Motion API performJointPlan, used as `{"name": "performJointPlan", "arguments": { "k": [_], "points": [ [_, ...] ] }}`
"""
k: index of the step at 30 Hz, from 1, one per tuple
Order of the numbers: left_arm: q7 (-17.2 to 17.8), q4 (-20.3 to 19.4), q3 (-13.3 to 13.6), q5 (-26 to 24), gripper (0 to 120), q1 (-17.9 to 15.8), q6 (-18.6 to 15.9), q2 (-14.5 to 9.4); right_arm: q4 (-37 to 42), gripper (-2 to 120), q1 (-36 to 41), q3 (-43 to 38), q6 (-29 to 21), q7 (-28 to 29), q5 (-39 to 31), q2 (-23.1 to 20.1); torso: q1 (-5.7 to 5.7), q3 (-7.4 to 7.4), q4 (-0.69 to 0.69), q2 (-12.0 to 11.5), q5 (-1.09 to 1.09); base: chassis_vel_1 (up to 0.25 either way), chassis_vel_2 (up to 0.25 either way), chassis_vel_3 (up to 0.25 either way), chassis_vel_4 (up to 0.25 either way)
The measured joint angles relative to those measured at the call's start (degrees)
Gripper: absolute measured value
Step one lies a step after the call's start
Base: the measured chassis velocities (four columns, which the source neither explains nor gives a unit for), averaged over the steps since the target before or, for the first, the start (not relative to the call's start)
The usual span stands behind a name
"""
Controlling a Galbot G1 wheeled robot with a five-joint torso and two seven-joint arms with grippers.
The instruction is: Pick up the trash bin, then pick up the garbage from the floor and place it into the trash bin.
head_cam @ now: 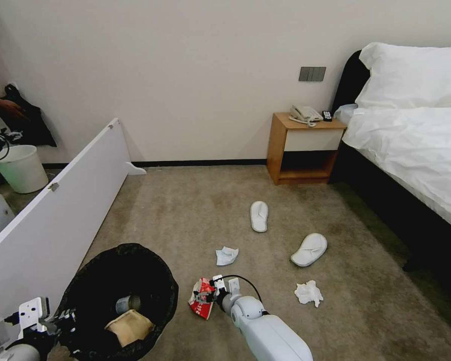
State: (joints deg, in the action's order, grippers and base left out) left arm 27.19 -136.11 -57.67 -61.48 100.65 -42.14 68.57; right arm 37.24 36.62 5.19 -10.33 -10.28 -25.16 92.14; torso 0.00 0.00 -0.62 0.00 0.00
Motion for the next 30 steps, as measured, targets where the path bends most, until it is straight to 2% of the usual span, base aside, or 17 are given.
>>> {"name": "performJointPlan", "arguments": {
  "k": [10,22,24,25,27,30],
  "points": [
    [0.0,0.0,0.4,0.7,2,0.0,0.0,0.4,-1.3,100,-0.6,0.0,0.5,-2.3,1.6,0.0,0.00,0.00,0.00,0.0,0.00,0.000,0.000,0.000,0.000],
    [-0.1,-0.3,0.3,0.9,2,0.4,0.0,0.8,-2.0,99,-0.9,0.0,0.4,-2.3,1.8,0.0,0.00,0.00,0.00,0.0,0.00,0.000,0.000,0.000,0.000],
    [-0.1,-0.3,0.3,0.9,2,0.3,0.0,0.8,-2.4,89,-1.0,-0.2,0.3,-2.3,1.8,0.0,0.00,0.00,0.00,0.0,0.00,0.000,0.000,0.000,0.000],
    [-0.1,-0.3,0.3,0.9,2,0.3,0.0,0.8,-2.4,89,-1.0,-0.2,0.3,-2.3,1.8,0.0,0.00,0.00,0.00,0.0,0.00,0.000,0.000,0.000,0.000],
    [-0.1,-0.3,0.3,0.9,2,0.3,0.0,0.8,-2.6,76,-1.0,-0.3,0.3,-2.2,1.8,0.0,0.00,0.00,0.00,0.0,0.00,0.000,0.000,0.000,0.000],
    [-0.2,-0.3,0.3,0.9,2,0.3,0.0,0.8,-2.8,72,-1.0,-0.3,0.3,-2.2,1.8,0.0,0.00,0.00,0.00,0.0,0.00,0.000,0.000,0.000,0.000]
  ]
}}
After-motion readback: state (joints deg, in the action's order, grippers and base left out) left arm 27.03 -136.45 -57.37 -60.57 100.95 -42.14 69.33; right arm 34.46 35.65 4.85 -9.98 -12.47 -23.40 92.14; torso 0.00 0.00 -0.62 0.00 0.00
